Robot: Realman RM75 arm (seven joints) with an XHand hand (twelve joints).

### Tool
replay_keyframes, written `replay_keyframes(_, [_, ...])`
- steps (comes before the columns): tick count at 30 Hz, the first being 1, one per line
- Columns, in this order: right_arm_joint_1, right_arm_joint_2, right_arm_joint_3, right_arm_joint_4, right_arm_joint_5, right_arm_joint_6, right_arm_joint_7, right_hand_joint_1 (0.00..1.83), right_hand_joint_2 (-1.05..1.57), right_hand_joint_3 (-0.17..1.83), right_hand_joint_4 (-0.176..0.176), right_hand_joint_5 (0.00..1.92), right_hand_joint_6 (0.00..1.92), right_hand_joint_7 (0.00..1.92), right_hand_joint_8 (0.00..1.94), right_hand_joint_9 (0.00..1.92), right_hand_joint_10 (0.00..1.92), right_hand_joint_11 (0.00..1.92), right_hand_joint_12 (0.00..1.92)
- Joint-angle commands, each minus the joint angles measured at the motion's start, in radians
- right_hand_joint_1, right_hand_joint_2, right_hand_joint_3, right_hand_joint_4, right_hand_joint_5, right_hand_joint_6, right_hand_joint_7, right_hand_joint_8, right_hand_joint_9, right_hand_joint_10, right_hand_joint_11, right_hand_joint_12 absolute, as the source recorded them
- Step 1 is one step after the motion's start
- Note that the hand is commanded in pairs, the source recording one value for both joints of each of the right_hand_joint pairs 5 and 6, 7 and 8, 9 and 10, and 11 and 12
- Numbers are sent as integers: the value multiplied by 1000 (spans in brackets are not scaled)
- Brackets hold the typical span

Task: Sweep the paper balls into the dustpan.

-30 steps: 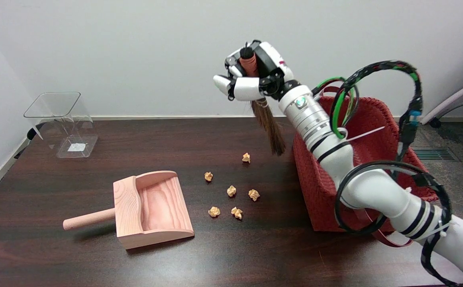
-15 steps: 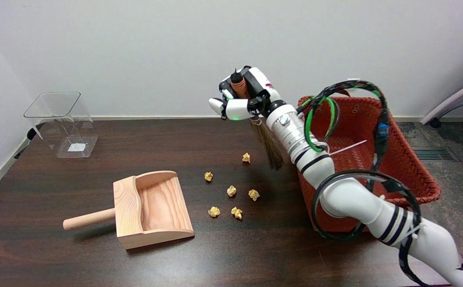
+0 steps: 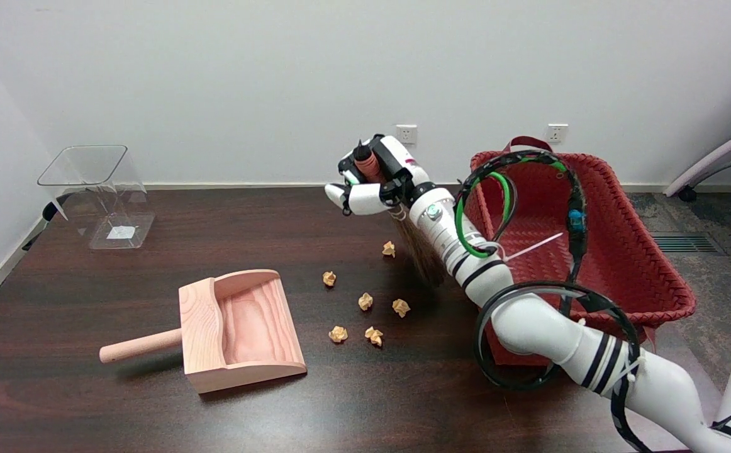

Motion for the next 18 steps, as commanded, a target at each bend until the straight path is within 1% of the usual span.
replay_keyframes(1, [-48, -12, -11, 41, -28, -20, 24, 1469, 984, 609, 0, 1920, 1920, 1920, 1920, 1920, 1920, 1920, 1920])
replay_keyframes(12, [-84, -9, -14, 31, -26, -20, 72, 1482, 939, 619, 0, 1920, 1920, 1920, 1920, 1920, 1920, 1920, 1920])
replay_keyframes(18, [-90, -9, -11, 10, -25, -35, 88, 1514, 858, 656, 0, 1920, 1920, 1920, 1920, 1920, 1920, 1920, 1920])
